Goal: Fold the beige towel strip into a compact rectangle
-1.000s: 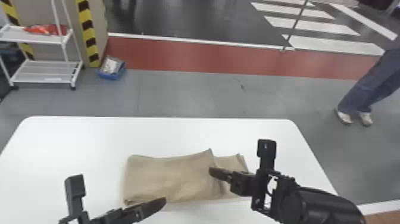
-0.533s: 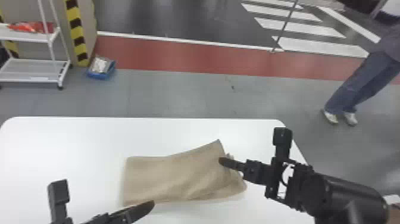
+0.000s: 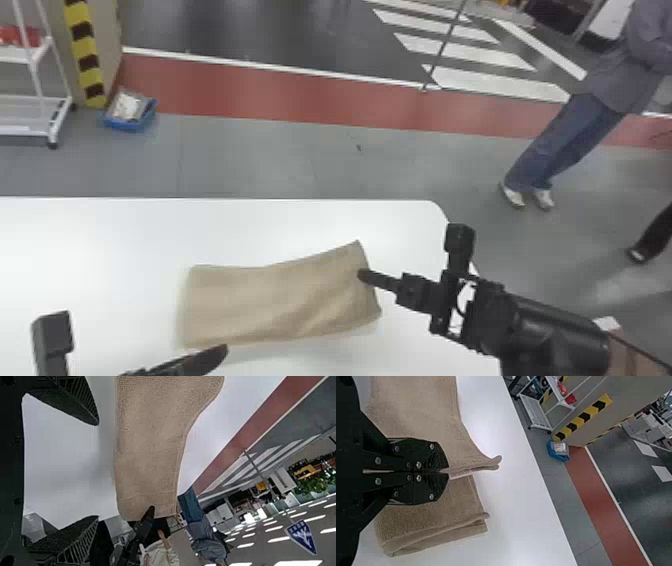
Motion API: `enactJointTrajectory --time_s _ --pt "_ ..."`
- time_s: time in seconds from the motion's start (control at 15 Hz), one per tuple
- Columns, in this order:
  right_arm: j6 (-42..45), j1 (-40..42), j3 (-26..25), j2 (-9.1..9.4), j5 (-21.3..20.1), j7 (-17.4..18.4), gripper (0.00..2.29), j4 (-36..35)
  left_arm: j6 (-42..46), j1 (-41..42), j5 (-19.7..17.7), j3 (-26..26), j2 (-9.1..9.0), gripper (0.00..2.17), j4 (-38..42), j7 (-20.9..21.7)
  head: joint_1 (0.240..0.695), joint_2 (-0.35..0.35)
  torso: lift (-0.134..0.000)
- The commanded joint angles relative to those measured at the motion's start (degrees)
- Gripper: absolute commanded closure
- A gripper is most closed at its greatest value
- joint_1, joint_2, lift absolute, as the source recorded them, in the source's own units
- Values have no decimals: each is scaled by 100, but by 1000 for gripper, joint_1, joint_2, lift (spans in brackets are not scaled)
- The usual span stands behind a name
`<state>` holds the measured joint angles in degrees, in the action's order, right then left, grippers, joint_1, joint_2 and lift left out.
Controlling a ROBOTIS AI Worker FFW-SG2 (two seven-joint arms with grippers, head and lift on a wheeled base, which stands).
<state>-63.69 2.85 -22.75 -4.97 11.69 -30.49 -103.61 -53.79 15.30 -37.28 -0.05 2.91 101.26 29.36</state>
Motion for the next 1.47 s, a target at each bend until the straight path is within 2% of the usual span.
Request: enactJointTrajectory --time_s 0.0,0.2,0.33,0.53,0.6,0.73,0.8,0.93,1.13,1.27,1.4 --pt "344 -179 42 -57 -238 -18 1264 500 -14 34 -7 5 8 36 -1 8 695 -350 0" --pt "643 -249 77 -57 -334 -9 1264 755 -14 78 -7 49 17 36 25 17 695 -350 0" --pt "625 -496 95 -57 -633 8 1264 1176 -14 122 -7 49 17 36 78 26 695 -350 0" --pt "1012 -654 130 -57 -809 0 1258 1765 -14 148 -7 14 17 36 113 26 695 -350 0" --pt "1117 -663 227 -48 -853 44 1123 1853 -14 166 2 14 17 36 131 26 695 -350 0" --pt "1223 -663 279 -30 -1073 88 232 1880 -14 210 2 49 17 36 175 26 695 -350 0" --pt "1223 -583 271 23 -1205 140 16 1765 -14 245 2 67 25 36 210 26 695 -350 0" --pt "1574 -3 288 110 -1161 439 19 913 4 245 2 102 25 36 219 34 695 -350 0" --pt "2418 823 271 172 -862 430 29 -177 21 254 2 110 25 36 236 131 695 -350 0" --pt "3226 1157 236 163 -651 255 60 -441 127 271 151 146 25 36 333 166 695 -350 0" --pt "3736 1262 244 163 -695 211 130 -353 337 271 415 137 25 36 368 166 695 -350 0"
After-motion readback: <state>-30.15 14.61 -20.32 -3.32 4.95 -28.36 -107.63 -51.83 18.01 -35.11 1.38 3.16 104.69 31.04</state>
